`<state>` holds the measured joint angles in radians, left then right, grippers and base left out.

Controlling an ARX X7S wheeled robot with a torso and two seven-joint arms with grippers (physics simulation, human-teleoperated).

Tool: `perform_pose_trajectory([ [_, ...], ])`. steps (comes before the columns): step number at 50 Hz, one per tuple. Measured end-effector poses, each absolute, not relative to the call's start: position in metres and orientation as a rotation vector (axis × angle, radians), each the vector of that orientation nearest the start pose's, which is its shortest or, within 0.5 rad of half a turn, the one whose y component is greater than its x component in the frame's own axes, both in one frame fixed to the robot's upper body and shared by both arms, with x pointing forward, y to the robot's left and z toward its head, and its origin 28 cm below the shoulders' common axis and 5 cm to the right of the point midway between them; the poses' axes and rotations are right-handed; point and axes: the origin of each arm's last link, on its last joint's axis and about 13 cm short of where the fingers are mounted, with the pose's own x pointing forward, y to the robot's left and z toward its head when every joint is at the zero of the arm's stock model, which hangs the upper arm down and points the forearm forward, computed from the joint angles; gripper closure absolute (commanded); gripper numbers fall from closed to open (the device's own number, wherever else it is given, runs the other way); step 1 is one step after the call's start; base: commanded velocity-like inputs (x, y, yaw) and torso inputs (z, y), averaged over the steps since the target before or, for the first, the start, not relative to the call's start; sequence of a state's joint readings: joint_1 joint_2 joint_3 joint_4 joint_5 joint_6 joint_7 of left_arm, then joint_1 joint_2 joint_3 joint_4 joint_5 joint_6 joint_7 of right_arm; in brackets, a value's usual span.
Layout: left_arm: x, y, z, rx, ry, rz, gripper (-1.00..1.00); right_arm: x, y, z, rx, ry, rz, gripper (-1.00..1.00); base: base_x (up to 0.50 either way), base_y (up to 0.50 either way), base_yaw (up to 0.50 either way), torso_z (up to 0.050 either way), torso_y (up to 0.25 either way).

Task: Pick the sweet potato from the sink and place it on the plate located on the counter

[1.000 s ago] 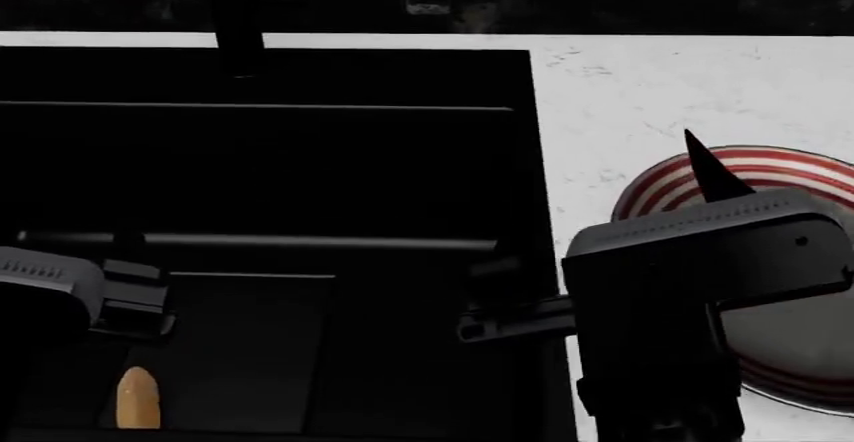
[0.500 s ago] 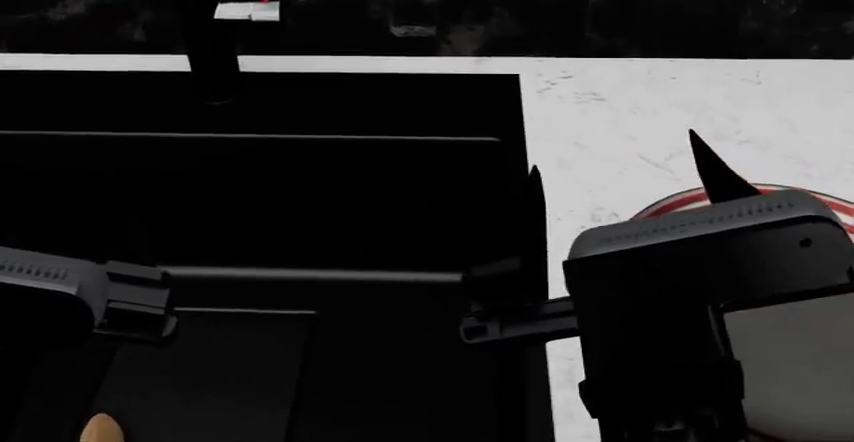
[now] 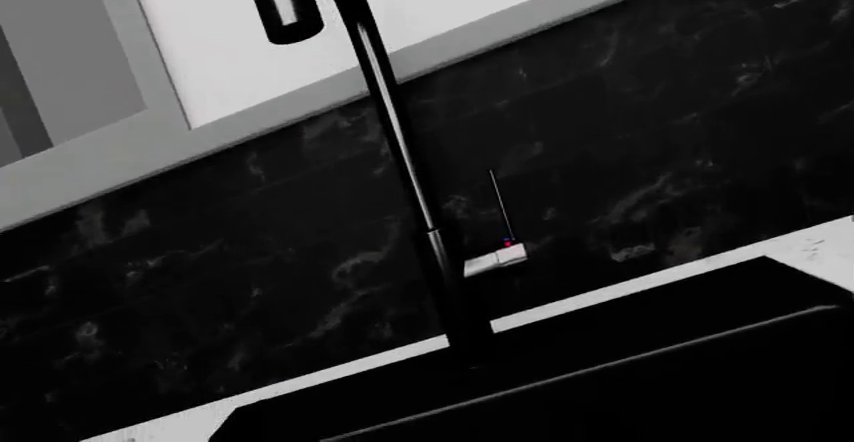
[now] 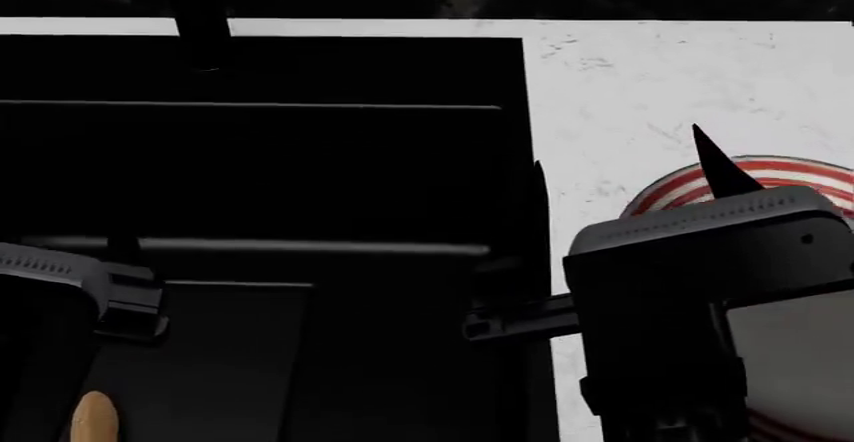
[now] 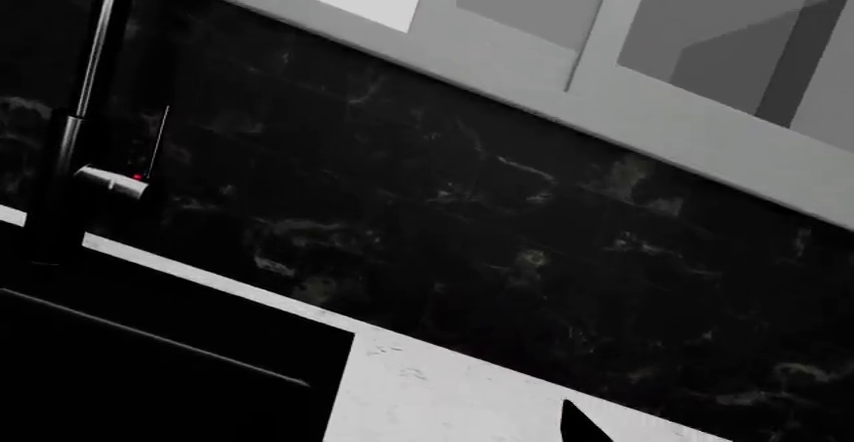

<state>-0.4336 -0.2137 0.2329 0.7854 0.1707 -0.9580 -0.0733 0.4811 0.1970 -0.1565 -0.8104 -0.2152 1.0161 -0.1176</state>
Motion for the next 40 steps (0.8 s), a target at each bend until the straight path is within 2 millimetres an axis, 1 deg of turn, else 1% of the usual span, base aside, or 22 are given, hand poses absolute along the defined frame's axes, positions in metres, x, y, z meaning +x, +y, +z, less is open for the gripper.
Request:
perform_pose_trajectory([
  [2,0.228,0.213,0.195,0.348,-0.271,0.065,-1.00,0.228,-0.118,0.209,-0.343,-0.265,0.000,-1.00,0.00,0.00,0.00,0.000,-0.250],
  [10,0.230,0.214,0.196,0.353,-0.248,0.073,-1.00,0.228,-0.118,0.211,-0.347,-0.264,0.000,-1.00,0.00,0.00,0.00,0.000,0.000],
  [14,0.230,0.215,0.199,0.359,-0.206,0.067,-1.00,0.229,-0.118,0.212,-0.350,-0.263,0.001,-1.00,0.00,0.00,0.00,0.000,0.000],
  [22,0.232,0.223,0.208,0.338,-0.058,0.038,-1.00,0.230,-0.117,0.213,-0.360,-0.260,0.006,-1.00,0.00,0.00,0.00,0.000,0.000],
  [30,0.245,0.237,0.217,0.305,0.131,-0.008,-1.00,0.232,-0.116,0.214,-0.373,-0.255,0.011,-1.00,0.00,0.00,0.00,0.000,0.000],
  [40,0.251,0.252,0.224,0.223,0.351,0.001,-1.00,0.232,-0.116,0.217,-0.390,-0.257,0.012,-1.00,0.00,0.00,0.00,0.000,0.000],
])
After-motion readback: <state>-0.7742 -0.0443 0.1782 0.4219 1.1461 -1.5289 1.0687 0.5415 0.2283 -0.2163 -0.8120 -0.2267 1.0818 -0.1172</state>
